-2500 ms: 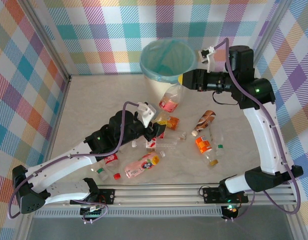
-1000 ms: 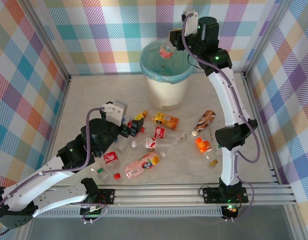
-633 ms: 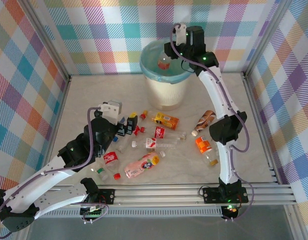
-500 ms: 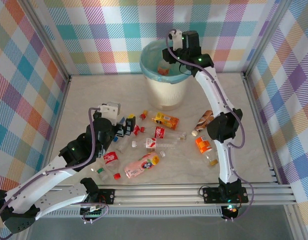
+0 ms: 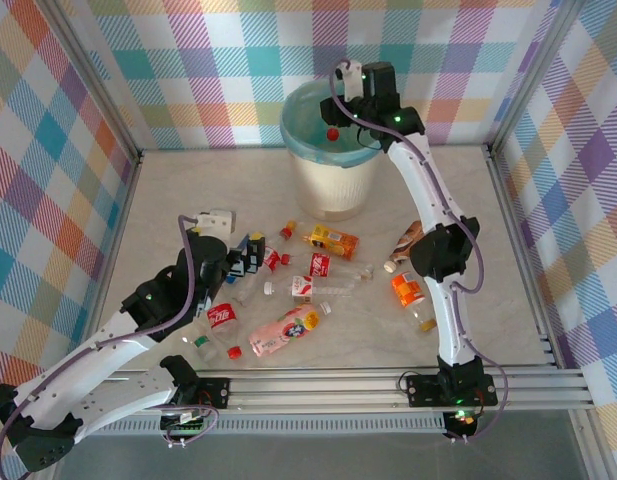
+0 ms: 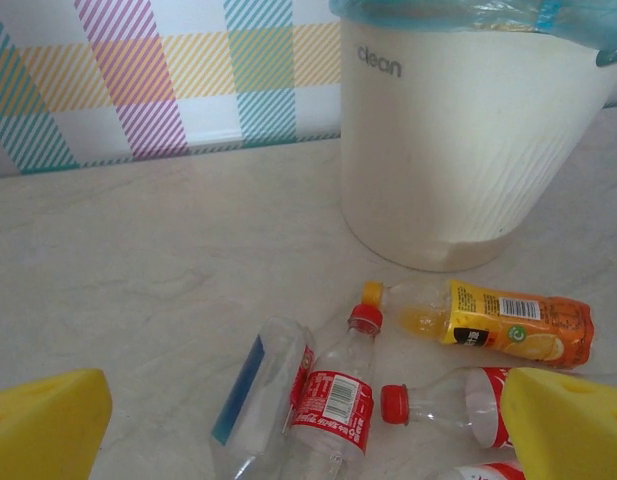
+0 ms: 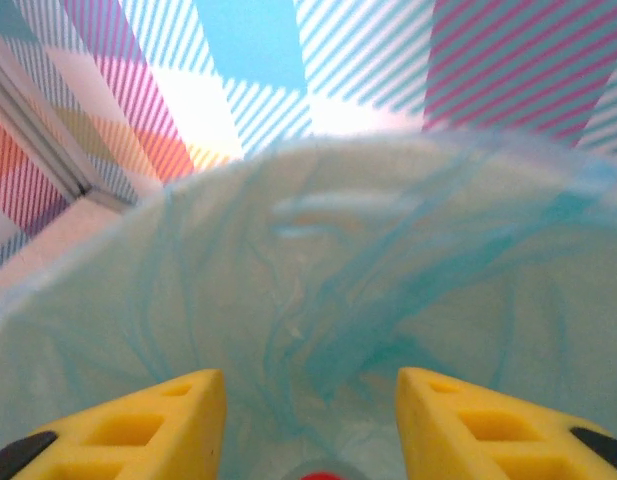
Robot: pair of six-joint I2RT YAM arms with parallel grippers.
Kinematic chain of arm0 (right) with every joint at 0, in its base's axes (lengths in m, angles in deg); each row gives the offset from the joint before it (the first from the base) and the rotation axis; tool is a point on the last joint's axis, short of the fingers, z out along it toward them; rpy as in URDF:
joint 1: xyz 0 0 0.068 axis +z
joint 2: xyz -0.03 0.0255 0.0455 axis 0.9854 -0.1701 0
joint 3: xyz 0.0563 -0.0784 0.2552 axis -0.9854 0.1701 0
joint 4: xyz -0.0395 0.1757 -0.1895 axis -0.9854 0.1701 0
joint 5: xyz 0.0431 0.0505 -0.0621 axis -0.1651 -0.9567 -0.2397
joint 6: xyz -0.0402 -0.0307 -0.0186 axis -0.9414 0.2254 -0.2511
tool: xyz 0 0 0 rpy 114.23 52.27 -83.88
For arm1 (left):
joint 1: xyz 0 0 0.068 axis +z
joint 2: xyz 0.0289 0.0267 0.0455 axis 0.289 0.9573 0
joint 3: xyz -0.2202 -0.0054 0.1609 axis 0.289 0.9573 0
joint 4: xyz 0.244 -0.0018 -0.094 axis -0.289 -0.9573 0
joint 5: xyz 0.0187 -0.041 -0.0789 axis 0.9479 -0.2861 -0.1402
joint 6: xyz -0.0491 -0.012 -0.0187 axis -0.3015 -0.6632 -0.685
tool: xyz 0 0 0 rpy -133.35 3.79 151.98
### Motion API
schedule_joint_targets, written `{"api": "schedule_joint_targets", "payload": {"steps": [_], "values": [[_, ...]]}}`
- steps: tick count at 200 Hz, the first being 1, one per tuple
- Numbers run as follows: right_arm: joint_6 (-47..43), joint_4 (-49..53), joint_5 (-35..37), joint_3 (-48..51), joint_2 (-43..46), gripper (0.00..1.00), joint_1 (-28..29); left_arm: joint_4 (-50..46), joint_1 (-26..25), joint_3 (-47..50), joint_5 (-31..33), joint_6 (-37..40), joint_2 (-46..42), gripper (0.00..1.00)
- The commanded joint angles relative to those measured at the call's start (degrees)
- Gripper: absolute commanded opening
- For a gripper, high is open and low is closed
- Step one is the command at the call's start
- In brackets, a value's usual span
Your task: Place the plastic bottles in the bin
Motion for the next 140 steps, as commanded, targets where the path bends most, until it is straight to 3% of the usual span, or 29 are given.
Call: {"api": "schedule_joint_targets", "payload": {"steps": [1, 58, 112, 140], "values": [[0.0, -0.9, 1.4, -3.0, 5.2, 0.55, 0.3, -2.4, 1.0, -3.0, -2.5, 1.1, 0.9, 1.0], [3.8, 8.0, -4.5, 0.5, 20.6, 0.56, 0.4, -10.2, 1.1, -10.9, -8.3, 0.5, 5.4, 1.0], [6.8, 11.9, -12.6, 27.9, 40.9, 0.56, 2.0, -17.4, 1.1, -14.6, -20.4, 0.3, 11.3, 0.98], [9.8, 9.4, -13.6, 45.5, 51.0, 0.55, 2.7, -21.7, 1.2, -16.7, -17.8, -1.2, 16.1, 0.97]]}}
